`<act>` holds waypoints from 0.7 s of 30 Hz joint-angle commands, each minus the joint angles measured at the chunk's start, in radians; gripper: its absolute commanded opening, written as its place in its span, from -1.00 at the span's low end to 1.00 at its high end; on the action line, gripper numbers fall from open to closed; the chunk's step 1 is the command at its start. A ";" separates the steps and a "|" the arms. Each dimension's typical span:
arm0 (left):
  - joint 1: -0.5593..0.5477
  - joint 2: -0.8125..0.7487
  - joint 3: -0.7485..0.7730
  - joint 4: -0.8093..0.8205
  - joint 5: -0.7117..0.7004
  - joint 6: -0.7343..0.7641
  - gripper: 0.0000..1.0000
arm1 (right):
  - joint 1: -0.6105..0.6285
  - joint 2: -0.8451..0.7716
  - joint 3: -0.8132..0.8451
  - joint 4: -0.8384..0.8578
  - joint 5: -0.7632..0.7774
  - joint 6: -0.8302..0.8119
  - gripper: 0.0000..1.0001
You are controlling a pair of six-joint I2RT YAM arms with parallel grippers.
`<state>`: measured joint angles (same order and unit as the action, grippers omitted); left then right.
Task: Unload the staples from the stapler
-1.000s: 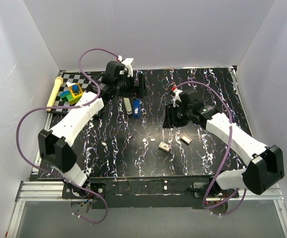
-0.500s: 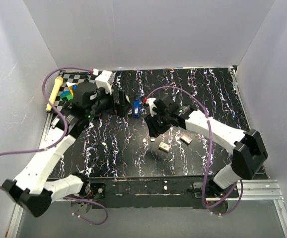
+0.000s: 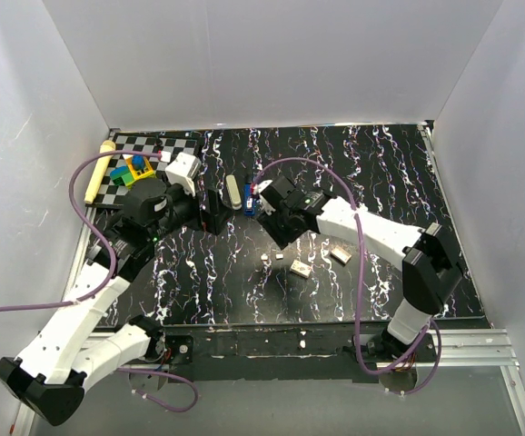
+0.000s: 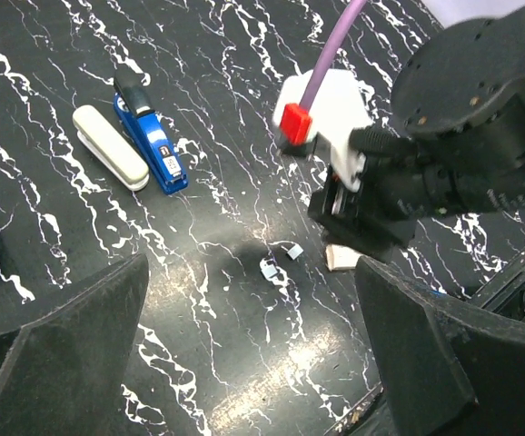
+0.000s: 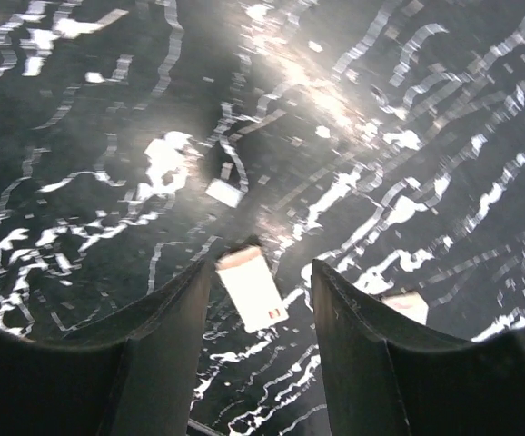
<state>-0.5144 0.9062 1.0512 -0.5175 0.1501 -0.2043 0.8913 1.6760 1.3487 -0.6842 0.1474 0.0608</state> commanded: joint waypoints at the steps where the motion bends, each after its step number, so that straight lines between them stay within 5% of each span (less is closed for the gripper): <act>1: 0.001 -0.038 -0.052 0.059 -0.014 0.026 0.96 | -0.070 -0.045 -0.012 -0.087 0.152 0.126 0.14; 21: 0.001 -0.084 -0.143 0.094 0.014 0.011 0.96 | -0.486 -0.245 -0.305 -0.109 0.113 0.654 0.01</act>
<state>-0.5144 0.8429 0.9226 -0.4397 0.1570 -0.1947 0.4519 1.4807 1.1072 -0.7856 0.2592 0.5846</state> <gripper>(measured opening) 0.981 0.520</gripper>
